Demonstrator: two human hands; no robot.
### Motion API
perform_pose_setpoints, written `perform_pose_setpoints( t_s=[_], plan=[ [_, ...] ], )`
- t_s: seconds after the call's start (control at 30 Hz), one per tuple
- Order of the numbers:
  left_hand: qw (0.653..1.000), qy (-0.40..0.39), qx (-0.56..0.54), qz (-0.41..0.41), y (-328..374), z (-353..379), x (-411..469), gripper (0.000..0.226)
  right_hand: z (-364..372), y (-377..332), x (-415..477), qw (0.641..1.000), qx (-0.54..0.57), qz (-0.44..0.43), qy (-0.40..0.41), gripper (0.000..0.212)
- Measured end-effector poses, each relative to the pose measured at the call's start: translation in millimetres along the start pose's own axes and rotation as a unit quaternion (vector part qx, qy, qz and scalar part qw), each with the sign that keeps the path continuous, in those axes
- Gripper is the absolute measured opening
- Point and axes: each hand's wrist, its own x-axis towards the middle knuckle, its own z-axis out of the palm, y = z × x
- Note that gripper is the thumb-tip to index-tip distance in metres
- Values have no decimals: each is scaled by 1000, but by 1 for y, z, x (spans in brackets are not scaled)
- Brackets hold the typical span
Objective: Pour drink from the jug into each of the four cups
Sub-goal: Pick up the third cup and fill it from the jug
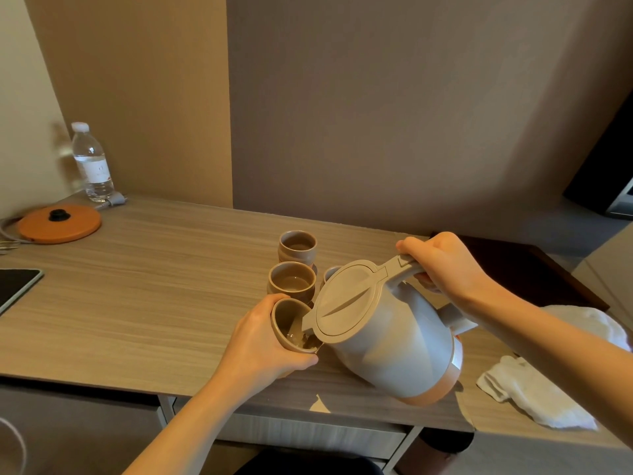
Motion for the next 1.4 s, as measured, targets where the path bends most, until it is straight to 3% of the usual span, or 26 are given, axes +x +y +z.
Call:
perform_pose_setpoints(
  t_s=[0.87,1.4],
  plan=[
    [1000,0,0,-14,-5,1,-1,78,4,-1,3,999,-32,-9,-8,43],
    [1000,0,-8,-18,-9,1,-2,77,8,0,7,999,-43,-16,-7,51]
  ],
)
